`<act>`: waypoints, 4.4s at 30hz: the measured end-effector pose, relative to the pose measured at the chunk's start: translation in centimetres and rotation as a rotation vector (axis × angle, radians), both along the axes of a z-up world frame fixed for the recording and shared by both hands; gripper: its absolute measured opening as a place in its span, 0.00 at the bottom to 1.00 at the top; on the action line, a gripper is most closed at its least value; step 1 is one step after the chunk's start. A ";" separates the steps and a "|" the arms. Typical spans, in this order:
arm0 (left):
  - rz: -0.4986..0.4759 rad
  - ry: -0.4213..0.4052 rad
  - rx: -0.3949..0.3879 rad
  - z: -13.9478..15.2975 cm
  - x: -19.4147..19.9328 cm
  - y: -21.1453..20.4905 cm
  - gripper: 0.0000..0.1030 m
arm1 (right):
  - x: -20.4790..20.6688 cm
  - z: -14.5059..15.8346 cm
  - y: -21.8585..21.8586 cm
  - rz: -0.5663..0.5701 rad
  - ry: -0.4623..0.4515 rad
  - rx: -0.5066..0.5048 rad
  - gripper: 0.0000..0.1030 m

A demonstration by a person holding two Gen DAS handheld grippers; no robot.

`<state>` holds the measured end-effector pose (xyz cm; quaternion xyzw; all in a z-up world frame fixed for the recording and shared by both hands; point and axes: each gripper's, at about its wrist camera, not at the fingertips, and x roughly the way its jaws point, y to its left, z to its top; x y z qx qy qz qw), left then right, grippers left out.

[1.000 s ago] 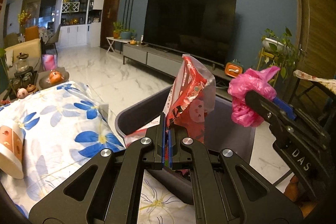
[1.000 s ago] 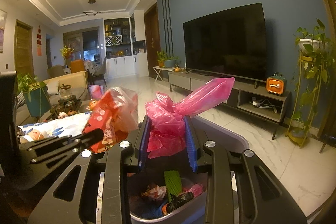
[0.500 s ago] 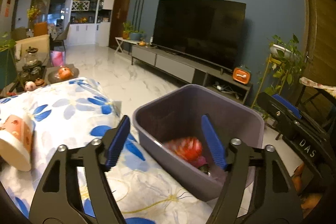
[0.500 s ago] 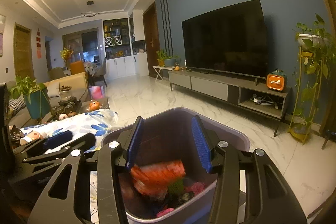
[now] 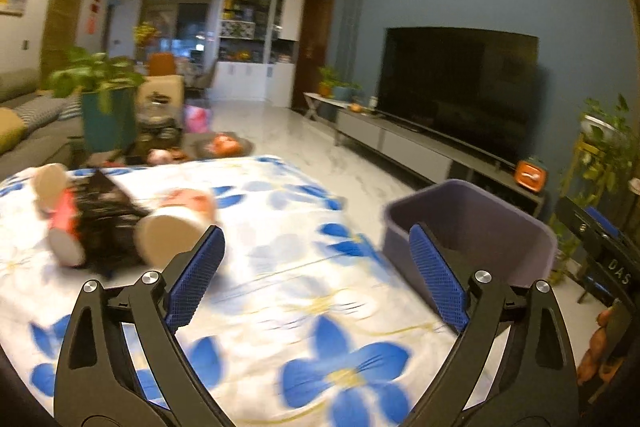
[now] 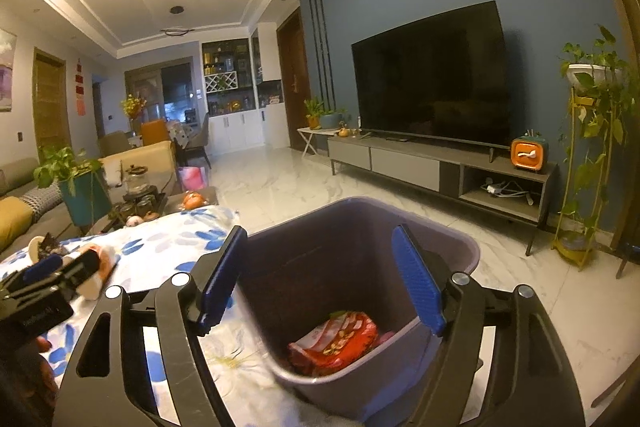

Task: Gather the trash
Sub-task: 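Move both open tools back toward the cups and black bag on the table, then grasp the white-and-orange paper cup with the right tool while the left tool grasps the black bag, then carry the white-and-orange cup and black bag in both tools over the grey bin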

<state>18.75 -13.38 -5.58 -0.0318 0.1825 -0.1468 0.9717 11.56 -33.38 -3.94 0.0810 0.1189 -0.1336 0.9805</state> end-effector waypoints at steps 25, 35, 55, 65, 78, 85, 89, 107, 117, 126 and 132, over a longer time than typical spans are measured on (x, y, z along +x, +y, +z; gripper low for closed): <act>0.456 0.006 -0.040 0.9 -6.0 19.0 0.89 | 4.0 -0.7 16.2 0.326 0.039 -0.119 0.71; 0.481 -0.017 -0.062 1.3 -5.4 21.4 0.89 | 9.3 -2.4 21.3 0.401 0.128 -0.213 0.70; 0.346 -0.003 -0.058 1.0 -0.4 20.4 0.89 | 14.7 -4.4 22.8 0.437 0.287 -0.243 0.04; 0.223 0.036 -0.054 0.4 3.9 18.0 0.85 | 11.4 -2.9 19.2 0.392 0.178 -0.167 0.04; 0.124 0.168 -0.049 -1.0 9.7 16.0 0.33 | 8.3 -2.0 15.9 0.364 0.111 -0.131 0.04; 0.073 0.180 -0.060 -1.6 9.0 15.7 0.04 | 7.3 -2.0 14.8 0.365 0.096 -0.097 0.04; 0.064 0.125 -0.072 -0.4 6.4 15.2 0.03 | 6.6 -1.9 14.4 0.363 0.083 -0.084 0.04; 0.030 -0.021 -0.037 4.2 -3.2 10.6 0.03 | 0.8 0.5 12.0 0.306 0.007 -0.062 0.04; -0.003 -0.045 -0.024 5.2 -4.7 9.0 0.03 | -1.1 1.1 11.1 0.268 -0.022 -0.064 0.04; -0.041 -0.049 -0.015 5.1 -4.1 7.4 0.03 | -1.8 1.1 9.6 0.230 -0.035 -0.057 0.04; -0.073 -0.052 -0.003 5.2 -3.5 5.9 0.03 | -1.7 1.0 8.7 0.201 -0.039 -0.048 0.04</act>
